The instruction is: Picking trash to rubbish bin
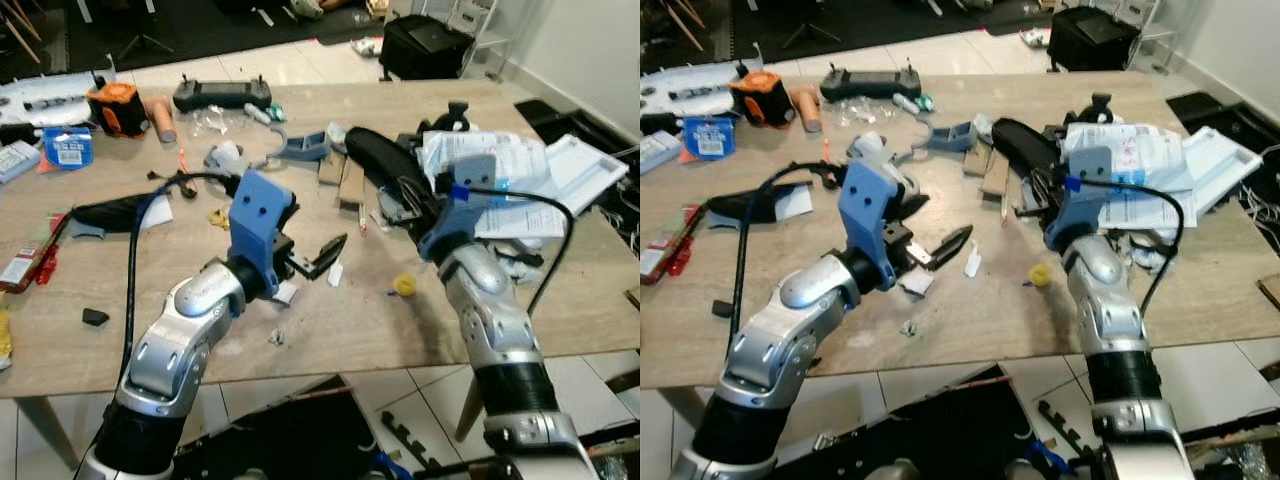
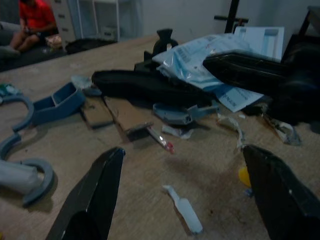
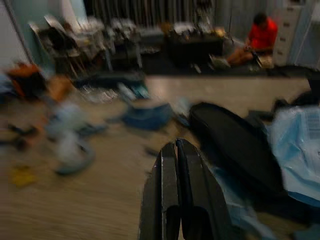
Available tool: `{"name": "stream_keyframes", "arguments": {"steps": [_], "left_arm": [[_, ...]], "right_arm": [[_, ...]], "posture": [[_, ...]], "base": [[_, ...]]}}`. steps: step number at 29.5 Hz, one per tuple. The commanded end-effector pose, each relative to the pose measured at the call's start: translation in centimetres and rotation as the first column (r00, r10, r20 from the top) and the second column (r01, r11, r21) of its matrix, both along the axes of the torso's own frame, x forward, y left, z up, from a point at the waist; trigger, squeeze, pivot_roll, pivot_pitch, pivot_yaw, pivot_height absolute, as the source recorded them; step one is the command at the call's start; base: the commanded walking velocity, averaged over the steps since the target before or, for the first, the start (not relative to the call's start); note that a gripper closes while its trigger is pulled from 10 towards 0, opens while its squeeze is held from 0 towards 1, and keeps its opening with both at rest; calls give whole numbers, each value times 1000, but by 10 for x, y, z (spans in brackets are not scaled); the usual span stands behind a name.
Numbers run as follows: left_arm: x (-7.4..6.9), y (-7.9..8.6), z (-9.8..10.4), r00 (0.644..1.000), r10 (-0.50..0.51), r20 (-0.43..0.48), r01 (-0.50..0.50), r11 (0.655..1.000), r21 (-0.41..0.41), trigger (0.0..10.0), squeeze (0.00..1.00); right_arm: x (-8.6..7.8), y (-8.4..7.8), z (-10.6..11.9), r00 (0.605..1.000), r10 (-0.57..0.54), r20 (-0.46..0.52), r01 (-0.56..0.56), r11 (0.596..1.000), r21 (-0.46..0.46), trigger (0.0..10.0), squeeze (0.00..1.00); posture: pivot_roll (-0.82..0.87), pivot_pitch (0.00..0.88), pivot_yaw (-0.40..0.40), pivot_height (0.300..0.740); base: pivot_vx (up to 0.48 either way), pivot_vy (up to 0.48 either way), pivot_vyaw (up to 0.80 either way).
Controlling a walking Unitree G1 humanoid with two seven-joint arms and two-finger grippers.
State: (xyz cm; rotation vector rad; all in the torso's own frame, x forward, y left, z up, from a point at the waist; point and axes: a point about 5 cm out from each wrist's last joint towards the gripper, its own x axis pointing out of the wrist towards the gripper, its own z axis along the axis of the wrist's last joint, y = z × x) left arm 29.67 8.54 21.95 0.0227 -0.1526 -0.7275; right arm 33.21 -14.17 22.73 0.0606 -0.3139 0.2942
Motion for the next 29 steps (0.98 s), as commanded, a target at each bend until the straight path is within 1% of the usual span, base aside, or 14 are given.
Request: {"name": "stream_keyframes", "arguments": {"steps": [1, 3, 4, 5, 7, 8, 10, 11, 12, 14, 15, 18, 22, 29], "left_arm": [[0, -1, -8, 999, 22, -27, -23, 999, -33, 10000, 0], [4, -2, -15, 997, 65, -48, -66, 998, -15, 10000, 0], [4, -2, -15, 997, 65, -48, -66, 998, -15, 10000, 0], [5, -3, -15, 996, 73, -55, -74, 997, -16, 10000, 0], [6, -3, -15, 995, 75, -59, -77, 997, -18, 10000, 0], [7, -5, -14, 996, 77, -50, -78, 997, -14, 10000, 0], [8, -6, -13, 996, 78, -43, -79, 997, -11, 10000, 0], [9, -5, -12, 996, 81, -36, -82, 997, -3, 10000, 0], [12, -2, -12, 995, 91, -32, -90, 996, 23, 10000, 0], [13, 0, -12, 995, 97, -31, -96, 995, 41, 10000, 0], [14, 2, -12, 994, 103, -30, -101, 994, 52, 10000, 0], [13, 7, -12, 993, 117, -27, -115, 991, 62, 10000, 0], [13, 9, -13, 991, 130, -27, -128, 989, 68, 10000, 0], [11, 16, -14, 972, 234, -22, -232, 972, 46, 10000, 0]], "right_arm": [[-8, 4, 4, 1000, -2, 13, 2, 1000, 30, 235, 0], [-10, 3, -7, 999, -50, -10, 50, 999, 9, 235, 0], [-10, 3, -7, 999, -50, -10, 50, 999, 9, 235, 0], [-12, 3, -13, 997, -71, -35, 70, 997, -23, 667, 0], [-13, 3, -17, 995, -84, -52, 82, 996, -45, 667, 0], [-15, -1, -22, 991, -114, -71, 110, 992, -57, 4588, 0], [-15, -4, -25, 988, -133, -83, 128, 990, -60, 4588, 0], [-14, -6, -29, 983, -157, -101, 150, 986, -67, 10000, 0], [-10, -12, -35, 976, -181, -123, 173, 982, -75, 10000, 624], [-8, -15, -38, 971, -194, -137, 185, 979, -81, 10000, 624], [-7, -17, -40, 968, -204, -147, 193, 978, -84, 10000, 1000], [0, -21, -38, 970, -194, -147, 181, 978, -99, 10000, 1000], [5, -23, -35, 972, -188, -139, 173, 978, -114, 10000, 1000], [15, -31, -27, 981, -164, -108, 146, 977, -157, 10000, 1000]], "posture": [[43, 70, 71, 740], [39, 72, 78, 740], [39, 72, 78, 740], [39, 72, 78, 740], [39, 72, 78, 740], [50, 84, 78, 740], [50, 84, 78, 740], [50, 84, 78, 740], [74, 105, 75, 740], [74, 105, 75, 740], [74, 105, 75, 740], [106, 140, 59, 740], [106, 140, 59, 740], [121, 186, 7, 740]], "base": [[0, 0, 0], [0, 0, 0], [0, 0, 0], [0, 0, 0], [0, 0, 0], [0, 0, 0], [0, 0, 0], [0, 0, 0], [0, 0, 0], [0, 0, 0], [0, 0, 0], [0, 0, 0], [0, 0, 0], [0, 0, 0]]}}
